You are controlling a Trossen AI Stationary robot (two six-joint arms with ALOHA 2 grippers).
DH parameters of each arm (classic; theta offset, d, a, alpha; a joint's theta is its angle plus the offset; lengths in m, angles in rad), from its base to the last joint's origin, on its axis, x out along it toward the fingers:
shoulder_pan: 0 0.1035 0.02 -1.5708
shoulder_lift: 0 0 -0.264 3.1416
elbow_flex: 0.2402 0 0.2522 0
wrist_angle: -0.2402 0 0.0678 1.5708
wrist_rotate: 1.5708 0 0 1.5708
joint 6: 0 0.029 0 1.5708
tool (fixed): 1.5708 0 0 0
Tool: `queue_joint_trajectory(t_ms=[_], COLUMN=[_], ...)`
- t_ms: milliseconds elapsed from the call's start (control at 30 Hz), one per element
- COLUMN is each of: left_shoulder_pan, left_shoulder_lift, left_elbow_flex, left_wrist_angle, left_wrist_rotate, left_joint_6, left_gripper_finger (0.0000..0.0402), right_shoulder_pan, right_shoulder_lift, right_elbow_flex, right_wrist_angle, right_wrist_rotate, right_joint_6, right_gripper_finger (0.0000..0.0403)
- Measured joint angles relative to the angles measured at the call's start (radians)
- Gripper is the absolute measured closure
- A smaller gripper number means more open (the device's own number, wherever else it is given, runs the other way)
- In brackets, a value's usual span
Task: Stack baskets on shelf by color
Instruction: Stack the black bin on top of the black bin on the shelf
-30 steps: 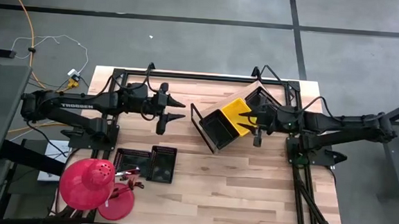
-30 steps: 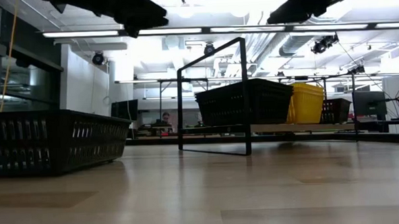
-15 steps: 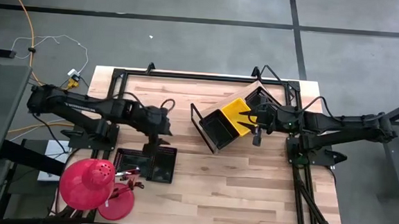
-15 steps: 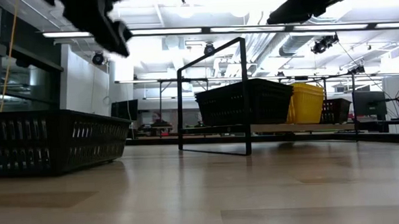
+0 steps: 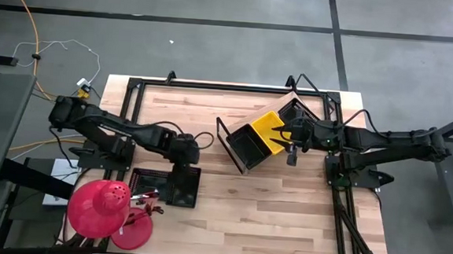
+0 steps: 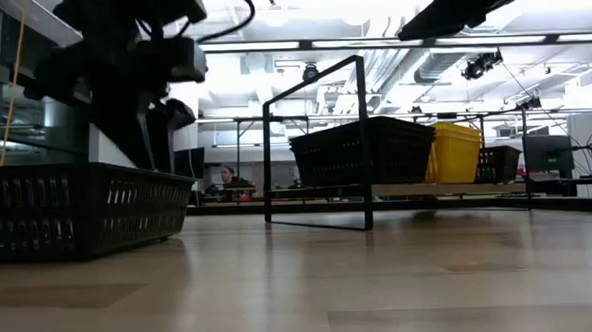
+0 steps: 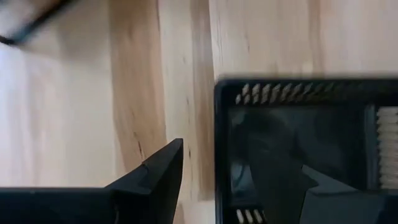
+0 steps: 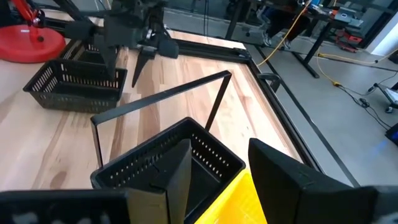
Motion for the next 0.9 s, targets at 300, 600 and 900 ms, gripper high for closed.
queue_joint_trajectory(t_ms=[300,600,900], left_shoulder_pan=[0.000,0.007,0.048], left_shoulder_lift=[0.086,0.101,0.005], left_elbow_flex=[0.000,0.000,0.062], left_wrist_angle=[-0.004,-0.051,-0.115], left_wrist_rotate=[0.026,0.064,0.128], left_joint_6=[0.022,0.036,0.018], left_gripper_finger=[0.0234,0.0346,0.0399], right_shoulder_pan=[0.000,0.000,0.000], right_shoulder_lift=[0.000,0.000,-0.035], right_elbow_flex=[0.000,0.000,0.000], right_wrist_angle=[-0.023,-0.023,-0.001], right_wrist_rotate=[0.049,0.049,0.044], right_joint_6=[0.000,0.000,0.023], right_gripper_finger=[0.0253,0.0253,0.0253])
